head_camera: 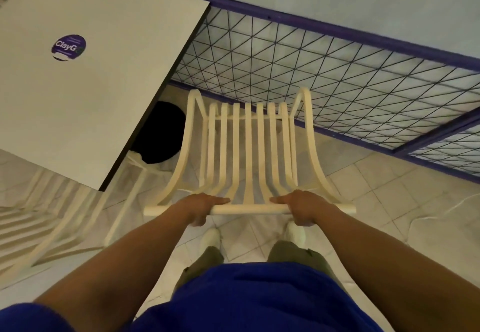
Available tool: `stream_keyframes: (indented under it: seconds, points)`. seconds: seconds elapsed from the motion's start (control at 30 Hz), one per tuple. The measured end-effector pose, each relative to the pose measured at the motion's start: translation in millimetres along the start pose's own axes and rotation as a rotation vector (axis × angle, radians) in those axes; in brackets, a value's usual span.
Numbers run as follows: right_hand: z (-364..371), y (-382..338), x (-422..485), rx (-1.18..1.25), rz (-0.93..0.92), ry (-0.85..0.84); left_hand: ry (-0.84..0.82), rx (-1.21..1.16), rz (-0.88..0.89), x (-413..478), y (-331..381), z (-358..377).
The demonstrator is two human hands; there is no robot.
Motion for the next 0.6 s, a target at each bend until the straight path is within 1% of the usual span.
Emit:
stream_keyframes:
  seconds: [0.27,0.4,0.6]
  points:
    - [-20.6,35.0,9.9,-0.090,-0.049,0.001,0.013,-0.097,-0.054,4.1,32.5,3.3]
    - [-36.8,49.4,13.0,-0.177,-0.124,-0.003,0.009,-0.156,-0.087,4.8,48.1,6.9]
    - [-56.2,72.9,14.2,-0.276,-0.176,-0.087,0.036,-0.242,-0.140,8.8,76.4,14.8]
Point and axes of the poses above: each hand's wrist, its own x-axis towards the middle knuckle, its own z-axis out of the palm, y = z × x, the point moved 7 cm from there along x, towards the middle knuckle, and after that the axes turned 2 degrees about -y, right-handed, at the moved point
